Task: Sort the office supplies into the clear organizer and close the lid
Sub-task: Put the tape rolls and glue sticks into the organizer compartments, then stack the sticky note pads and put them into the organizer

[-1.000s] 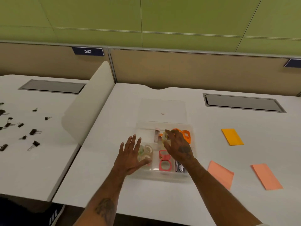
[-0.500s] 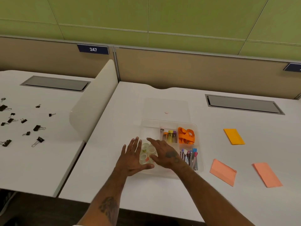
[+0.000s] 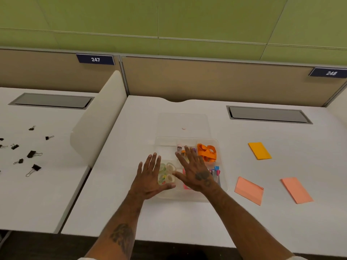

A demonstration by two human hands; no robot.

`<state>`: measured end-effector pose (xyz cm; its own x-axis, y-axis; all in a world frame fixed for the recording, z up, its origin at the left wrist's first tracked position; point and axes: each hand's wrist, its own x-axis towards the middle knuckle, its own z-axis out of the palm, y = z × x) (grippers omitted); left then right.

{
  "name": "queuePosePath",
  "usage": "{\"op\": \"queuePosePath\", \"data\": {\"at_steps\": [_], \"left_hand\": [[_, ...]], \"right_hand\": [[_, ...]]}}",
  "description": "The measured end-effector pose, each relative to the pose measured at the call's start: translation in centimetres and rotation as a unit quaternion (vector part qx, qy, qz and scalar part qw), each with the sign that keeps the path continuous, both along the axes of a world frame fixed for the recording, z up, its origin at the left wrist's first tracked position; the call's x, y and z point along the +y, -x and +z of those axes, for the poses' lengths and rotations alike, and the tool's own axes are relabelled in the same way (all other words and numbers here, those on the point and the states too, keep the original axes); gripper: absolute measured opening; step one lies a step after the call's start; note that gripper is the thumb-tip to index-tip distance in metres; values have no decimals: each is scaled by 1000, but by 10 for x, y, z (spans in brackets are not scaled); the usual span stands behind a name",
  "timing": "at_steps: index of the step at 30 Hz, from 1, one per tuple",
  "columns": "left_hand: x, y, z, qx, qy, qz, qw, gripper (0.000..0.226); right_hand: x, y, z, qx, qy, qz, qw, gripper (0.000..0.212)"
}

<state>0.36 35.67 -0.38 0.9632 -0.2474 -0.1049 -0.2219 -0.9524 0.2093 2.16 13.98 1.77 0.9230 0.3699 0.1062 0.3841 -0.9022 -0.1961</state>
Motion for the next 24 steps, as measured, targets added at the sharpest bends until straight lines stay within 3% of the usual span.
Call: {"op": "queuePosePath", "data": {"at_steps": [15, 24], "left_hand": [[-116, -32, 26, -56, -23, -133, 989, 114], [-228, -40, 25, -54, 3, -180, 982, 107]], "right_hand": [[-137, 23, 5, 1, 57, -175, 983, 77], [-245, 42, 3, 5, 47, -221, 974, 77]]}}
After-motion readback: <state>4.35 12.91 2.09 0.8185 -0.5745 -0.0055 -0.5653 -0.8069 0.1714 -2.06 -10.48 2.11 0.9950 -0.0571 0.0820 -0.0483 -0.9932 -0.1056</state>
